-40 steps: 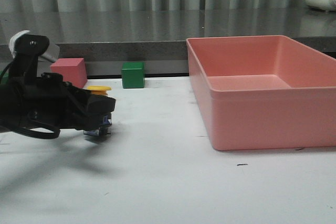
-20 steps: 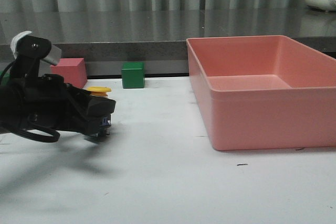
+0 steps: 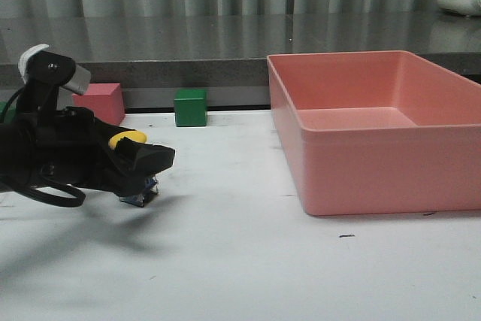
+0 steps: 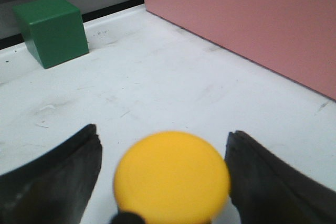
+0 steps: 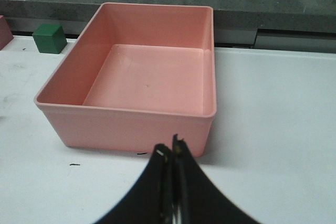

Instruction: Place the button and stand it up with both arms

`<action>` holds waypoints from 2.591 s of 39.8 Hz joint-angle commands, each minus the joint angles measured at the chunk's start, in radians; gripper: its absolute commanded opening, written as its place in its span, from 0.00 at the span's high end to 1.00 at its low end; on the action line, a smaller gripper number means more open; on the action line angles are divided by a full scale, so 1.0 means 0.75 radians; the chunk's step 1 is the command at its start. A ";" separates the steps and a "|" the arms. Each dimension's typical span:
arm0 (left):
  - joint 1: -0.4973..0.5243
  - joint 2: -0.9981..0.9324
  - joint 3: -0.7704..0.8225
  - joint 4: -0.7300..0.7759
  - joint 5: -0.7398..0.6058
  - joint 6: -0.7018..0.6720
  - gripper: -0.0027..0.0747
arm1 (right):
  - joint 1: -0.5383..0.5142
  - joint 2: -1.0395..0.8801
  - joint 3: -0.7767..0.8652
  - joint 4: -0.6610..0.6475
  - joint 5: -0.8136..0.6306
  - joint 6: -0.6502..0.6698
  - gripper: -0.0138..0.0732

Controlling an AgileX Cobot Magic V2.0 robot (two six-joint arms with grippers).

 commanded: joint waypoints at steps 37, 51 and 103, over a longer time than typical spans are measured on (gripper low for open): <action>-0.199 -1.224 0.055 0.010 1.035 -0.239 0.86 | -0.007 0.017 -0.032 -0.037 -0.102 -0.015 0.92; -0.331 -1.685 0.057 -0.141 1.576 -0.238 0.99 | -0.007 0.017 -0.032 -0.037 -0.102 -0.015 0.92; -0.331 -2.574 0.135 -0.148 2.058 -0.238 0.99 | -0.007 0.017 -0.032 -0.037 -0.102 -0.015 0.92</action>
